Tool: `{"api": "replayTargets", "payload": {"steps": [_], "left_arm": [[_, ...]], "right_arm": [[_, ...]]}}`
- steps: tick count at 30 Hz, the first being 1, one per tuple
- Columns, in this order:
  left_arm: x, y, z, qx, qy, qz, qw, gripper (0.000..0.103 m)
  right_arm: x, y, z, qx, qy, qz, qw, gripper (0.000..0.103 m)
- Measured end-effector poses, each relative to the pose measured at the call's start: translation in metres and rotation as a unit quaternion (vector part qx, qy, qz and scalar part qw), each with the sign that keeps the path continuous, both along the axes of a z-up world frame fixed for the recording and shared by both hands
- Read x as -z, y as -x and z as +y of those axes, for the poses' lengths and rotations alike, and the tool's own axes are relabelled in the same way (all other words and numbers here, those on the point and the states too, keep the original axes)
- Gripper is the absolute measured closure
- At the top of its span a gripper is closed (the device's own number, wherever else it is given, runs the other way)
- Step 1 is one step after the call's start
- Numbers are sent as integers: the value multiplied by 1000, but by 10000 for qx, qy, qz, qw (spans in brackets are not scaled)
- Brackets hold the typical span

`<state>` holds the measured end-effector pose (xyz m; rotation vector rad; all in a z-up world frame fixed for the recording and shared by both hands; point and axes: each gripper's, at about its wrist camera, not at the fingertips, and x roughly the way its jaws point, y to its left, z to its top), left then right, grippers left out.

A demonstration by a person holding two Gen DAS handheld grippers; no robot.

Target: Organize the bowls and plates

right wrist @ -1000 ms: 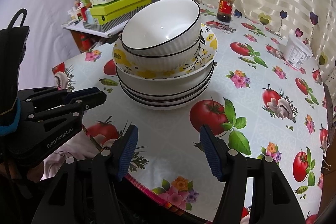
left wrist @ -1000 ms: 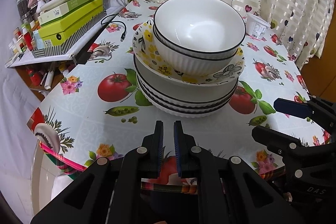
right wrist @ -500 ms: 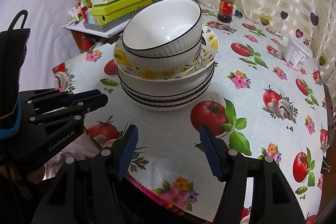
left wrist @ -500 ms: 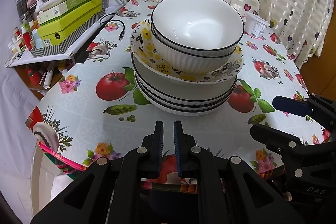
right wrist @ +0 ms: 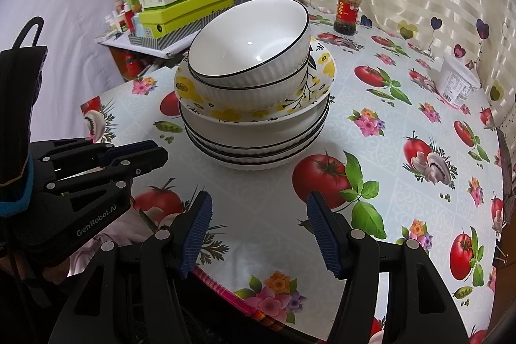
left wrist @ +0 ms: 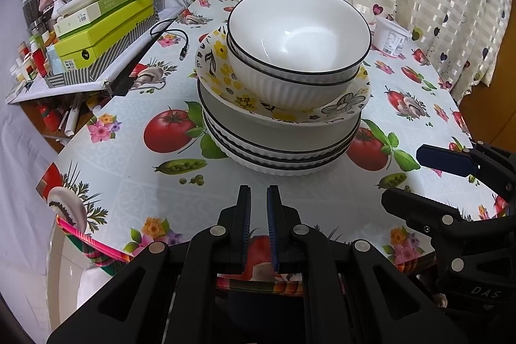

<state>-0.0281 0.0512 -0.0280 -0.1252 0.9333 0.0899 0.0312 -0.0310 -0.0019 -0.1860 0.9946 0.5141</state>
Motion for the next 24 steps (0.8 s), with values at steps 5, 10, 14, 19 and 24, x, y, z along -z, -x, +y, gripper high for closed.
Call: {"api": "replayTargets", "payload": {"steps": [5, 10, 14, 19, 24], "left_arm": [[1, -1, 1, -6, 10, 9, 10000, 93], [1, -1, 0, 4, 11, 14, 10000, 93], [0, -1, 0, 11, 12, 13, 10000, 93], [1, -1, 0, 16, 6, 17, 10000, 93], [-1, -2, 0, 28, 9, 23, 10000, 93]], "right_arm": [[0, -1, 0, 2, -2, 8, 10000, 41], [0, 0, 0, 3, -5, 3, 10000, 41], [0, 0, 0, 7, -6, 3, 10000, 41], [0, -1, 0, 0, 1, -7, 10000, 41], [0, -1, 0, 3, -1, 3, 10000, 41]]}}
